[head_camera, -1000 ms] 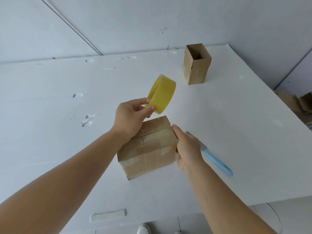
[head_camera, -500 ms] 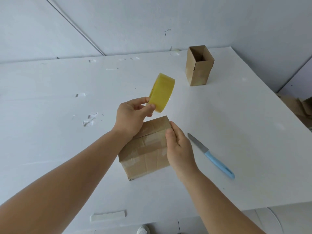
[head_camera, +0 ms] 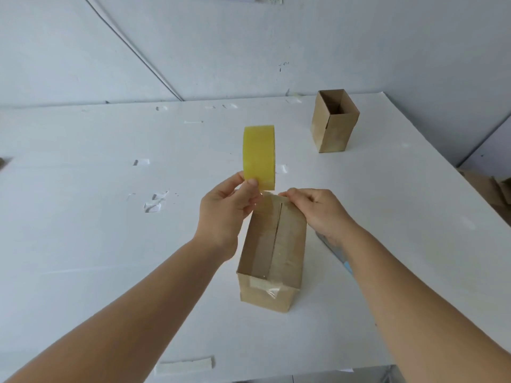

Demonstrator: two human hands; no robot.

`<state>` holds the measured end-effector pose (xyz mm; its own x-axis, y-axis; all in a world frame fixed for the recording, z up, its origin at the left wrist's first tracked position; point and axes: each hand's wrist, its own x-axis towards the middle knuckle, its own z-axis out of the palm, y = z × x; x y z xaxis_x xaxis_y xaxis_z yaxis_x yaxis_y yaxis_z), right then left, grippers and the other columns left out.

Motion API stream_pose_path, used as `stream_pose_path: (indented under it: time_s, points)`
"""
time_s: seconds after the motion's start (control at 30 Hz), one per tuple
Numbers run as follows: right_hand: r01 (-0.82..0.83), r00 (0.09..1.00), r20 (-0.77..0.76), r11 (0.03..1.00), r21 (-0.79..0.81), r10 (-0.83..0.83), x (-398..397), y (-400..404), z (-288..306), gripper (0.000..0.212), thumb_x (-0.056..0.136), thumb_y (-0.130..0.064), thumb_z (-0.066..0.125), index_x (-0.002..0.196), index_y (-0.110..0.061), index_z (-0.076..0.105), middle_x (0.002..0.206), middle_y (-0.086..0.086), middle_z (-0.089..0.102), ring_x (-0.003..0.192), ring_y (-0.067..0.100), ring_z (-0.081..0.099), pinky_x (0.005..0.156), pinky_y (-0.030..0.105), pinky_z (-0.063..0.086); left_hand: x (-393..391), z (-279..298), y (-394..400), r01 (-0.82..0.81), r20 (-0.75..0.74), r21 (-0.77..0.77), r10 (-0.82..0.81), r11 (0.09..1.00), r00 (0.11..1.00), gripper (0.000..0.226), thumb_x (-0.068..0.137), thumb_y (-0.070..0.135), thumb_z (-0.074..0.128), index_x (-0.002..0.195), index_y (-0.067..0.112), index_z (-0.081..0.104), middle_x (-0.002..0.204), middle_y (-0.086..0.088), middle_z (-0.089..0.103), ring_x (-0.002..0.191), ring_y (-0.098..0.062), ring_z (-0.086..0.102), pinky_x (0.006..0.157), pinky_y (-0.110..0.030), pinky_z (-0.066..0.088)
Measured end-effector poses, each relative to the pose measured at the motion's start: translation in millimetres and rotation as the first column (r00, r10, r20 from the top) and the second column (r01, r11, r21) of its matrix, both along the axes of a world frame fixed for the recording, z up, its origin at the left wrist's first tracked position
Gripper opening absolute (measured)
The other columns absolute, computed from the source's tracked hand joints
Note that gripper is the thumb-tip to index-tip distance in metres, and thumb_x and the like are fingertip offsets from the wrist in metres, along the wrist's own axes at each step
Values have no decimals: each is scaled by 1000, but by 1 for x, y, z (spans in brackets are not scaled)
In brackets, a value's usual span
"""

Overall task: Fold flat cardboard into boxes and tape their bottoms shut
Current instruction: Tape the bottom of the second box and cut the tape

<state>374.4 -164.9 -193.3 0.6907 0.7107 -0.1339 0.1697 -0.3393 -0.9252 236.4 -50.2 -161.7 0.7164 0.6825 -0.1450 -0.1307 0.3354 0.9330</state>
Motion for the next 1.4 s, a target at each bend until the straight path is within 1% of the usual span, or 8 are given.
stream_pose_path:
  time_s: [0.17,0.3,0.5,0.6,0.73,1.1,1.27,1.4]
  points:
    - [82,996,-63,965,249,-68,-1,2,27,50,81,-70,41,124,-46,50,125,-17,59,116,-2,54,102,26,37,6,16,17,283,-39,99,-280,954,959,19,92,15,59,96,23,76,85,-2,67,78,-12,63,78,-24,55]
    - [177,949,-312,880,441,-35,7,-7,48,96,56,-80,63,134,-26,47,127,-9,61,119,9,57,105,32,42,14,28,26,477,-174,131,-453,869,874,20,90,11,62,101,23,73,82,-1,70,74,-10,66,79,-24,55]
    - [196,940,-341,866,461,-31,4,-24,59,118,35,-75,79,132,-16,47,133,7,57,125,24,53,102,47,42,27,36,34,590,-445,204,-462,781,767,9,85,17,70,93,14,73,64,3,66,62,-6,62,65,-19,54]
    - [195,941,-337,839,508,-14,1,-25,61,106,32,-69,84,120,-24,49,117,8,57,118,29,54,93,50,45,32,40,38,638,-546,238,-442,732,711,4,85,18,70,83,15,69,61,7,62,58,-7,55,68,-21,54]
    - [175,961,-274,832,526,-29,-3,-26,65,91,33,-73,81,109,-32,52,103,-3,54,95,15,52,76,27,47,36,45,41,652,-553,244,-449,718,701,9,86,15,67,79,21,65,70,7,55,60,-8,47,62,-18,51]
    - [169,976,-205,835,524,-69,-12,-25,66,83,38,-79,75,107,-37,55,102,-11,53,89,10,48,84,26,38,27,35,43,471,-392,96,-401,877,828,4,83,8,71,82,4,72,62,-1,64,55,-8,60,57,-19,54]
    - [150,986,-136,848,508,-93,-10,-27,70,87,44,-75,76,113,-27,57,85,-13,55,80,5,50,76,22,40,27,36,46,487,-407,178,-387,855,827,9,84,6,69,78,1,72,61,-2,64,56,-9,59,59,-19,55]
    - [156,986,-15,898,411,-165,0,-40,70,45,60,-52,76,101,-39,64,81,-17,61,77,1,57,70,20,44,23,39,62,508,-514,307,-309,805,800,13,82,7,67,70,3,72,61,0,63,58,-9,57,61,-19,54]
